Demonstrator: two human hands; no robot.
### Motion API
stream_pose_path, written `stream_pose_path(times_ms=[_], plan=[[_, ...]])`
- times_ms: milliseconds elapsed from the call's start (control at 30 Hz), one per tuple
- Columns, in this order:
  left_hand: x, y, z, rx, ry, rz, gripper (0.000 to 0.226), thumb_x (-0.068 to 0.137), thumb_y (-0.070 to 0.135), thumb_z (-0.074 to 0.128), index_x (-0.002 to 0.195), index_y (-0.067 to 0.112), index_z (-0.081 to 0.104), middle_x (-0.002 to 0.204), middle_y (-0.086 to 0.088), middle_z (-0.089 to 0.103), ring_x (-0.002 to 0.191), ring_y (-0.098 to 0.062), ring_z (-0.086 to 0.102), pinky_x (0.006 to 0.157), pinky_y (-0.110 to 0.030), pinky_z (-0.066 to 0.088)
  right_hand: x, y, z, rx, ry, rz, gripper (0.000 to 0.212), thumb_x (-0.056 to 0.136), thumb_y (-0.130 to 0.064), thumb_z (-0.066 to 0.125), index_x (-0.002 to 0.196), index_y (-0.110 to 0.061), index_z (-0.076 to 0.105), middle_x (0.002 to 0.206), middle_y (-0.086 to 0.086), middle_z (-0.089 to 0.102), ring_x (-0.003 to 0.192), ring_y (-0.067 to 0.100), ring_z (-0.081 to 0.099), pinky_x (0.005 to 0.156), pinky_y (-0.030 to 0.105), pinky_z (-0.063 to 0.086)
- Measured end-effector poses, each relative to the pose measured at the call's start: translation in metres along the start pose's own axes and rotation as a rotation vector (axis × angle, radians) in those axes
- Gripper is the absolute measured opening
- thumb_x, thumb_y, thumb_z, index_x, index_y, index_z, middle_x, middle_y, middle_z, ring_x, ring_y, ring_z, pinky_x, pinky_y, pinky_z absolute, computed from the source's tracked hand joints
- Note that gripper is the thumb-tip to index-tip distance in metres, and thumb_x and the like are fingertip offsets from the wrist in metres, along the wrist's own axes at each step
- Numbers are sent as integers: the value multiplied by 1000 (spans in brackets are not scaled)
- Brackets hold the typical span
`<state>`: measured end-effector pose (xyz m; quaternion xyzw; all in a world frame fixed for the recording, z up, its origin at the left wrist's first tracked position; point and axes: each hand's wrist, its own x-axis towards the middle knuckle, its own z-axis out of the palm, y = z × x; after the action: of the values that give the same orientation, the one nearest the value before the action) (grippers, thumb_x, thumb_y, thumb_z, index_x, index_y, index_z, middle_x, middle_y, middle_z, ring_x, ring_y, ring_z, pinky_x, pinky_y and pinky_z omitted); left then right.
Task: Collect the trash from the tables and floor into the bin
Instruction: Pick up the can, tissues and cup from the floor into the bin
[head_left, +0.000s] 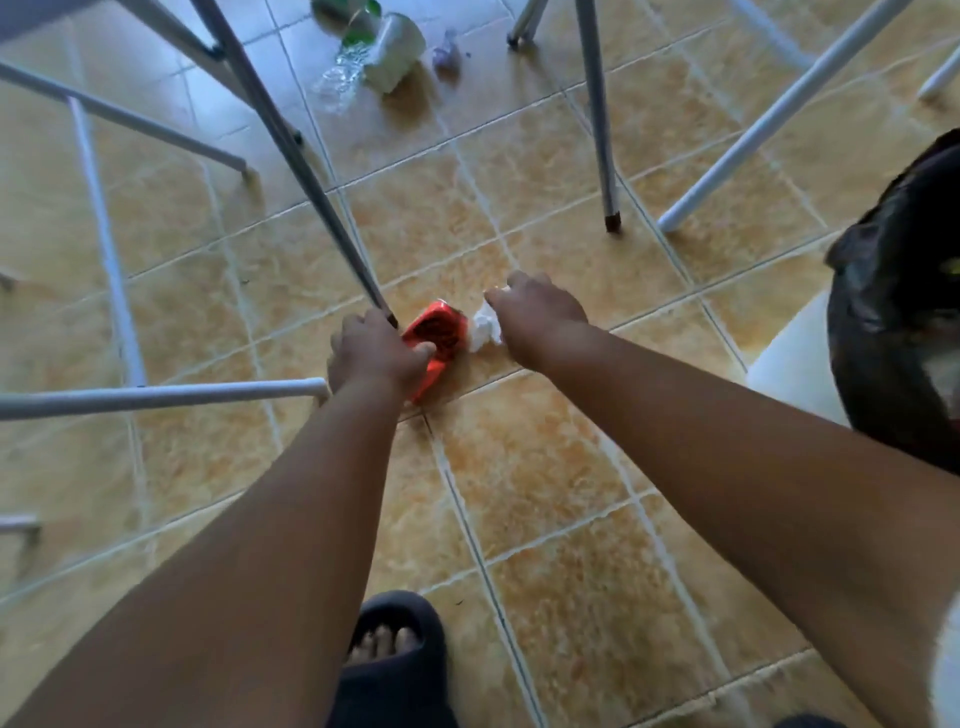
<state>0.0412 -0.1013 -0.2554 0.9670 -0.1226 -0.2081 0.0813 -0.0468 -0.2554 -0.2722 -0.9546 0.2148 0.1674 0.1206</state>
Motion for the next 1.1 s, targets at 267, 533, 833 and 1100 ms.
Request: stream_pose_path(times_ms=[267, 533, 833, 1100], plan=[[0, -18, 33, 12, -116, -31, 61, 85, 34, 74, 136, 12, 49, 131, -15, 56, 123, -34, 55, 94, -39, 45, 1, 4, 47, -188, -81, -48, 38, 89, 1, 52, 126, -6, 55, 127, 15, 53, 116, 35, 51, 85, 40, 45], [-2, 8, 56, -57, -220, -122, 50, 82, 35, 78, 116, 3, 63, 114, -19, 66, 106, -35, 63, 73, -33, 42, -18, 35, -22, -93, 246, -102, 17, 94, -8, 51, 106, -9, 64, 106, 15, 61, 90, 38, 66, 63, 35, 40], [-40, 153, -7, -374, 19, 282, 52, 74, 45, 74, 113, 11, 70, 106, -10, 73, 104, -26, 66, 82, -26, 43, -118, 113, -168, -7, 592, -89, 17, 87, -25, 59, 100, -18, 68, 96, 11, 69, 86, 33, 66, 78, 38, 53], [-156, 264, -54, -414, 34, 785, 52, 76, 55, 69, 116, 22, 69, 79, 7, 69, 86, -11, 66, 65, -11, 29, -268, 232, -168, 122, 822, 329, 21, 83, -22, 61, 98, -13, 72, 93, 9, 73, 83, 25, 67, 76, 28, 48]])
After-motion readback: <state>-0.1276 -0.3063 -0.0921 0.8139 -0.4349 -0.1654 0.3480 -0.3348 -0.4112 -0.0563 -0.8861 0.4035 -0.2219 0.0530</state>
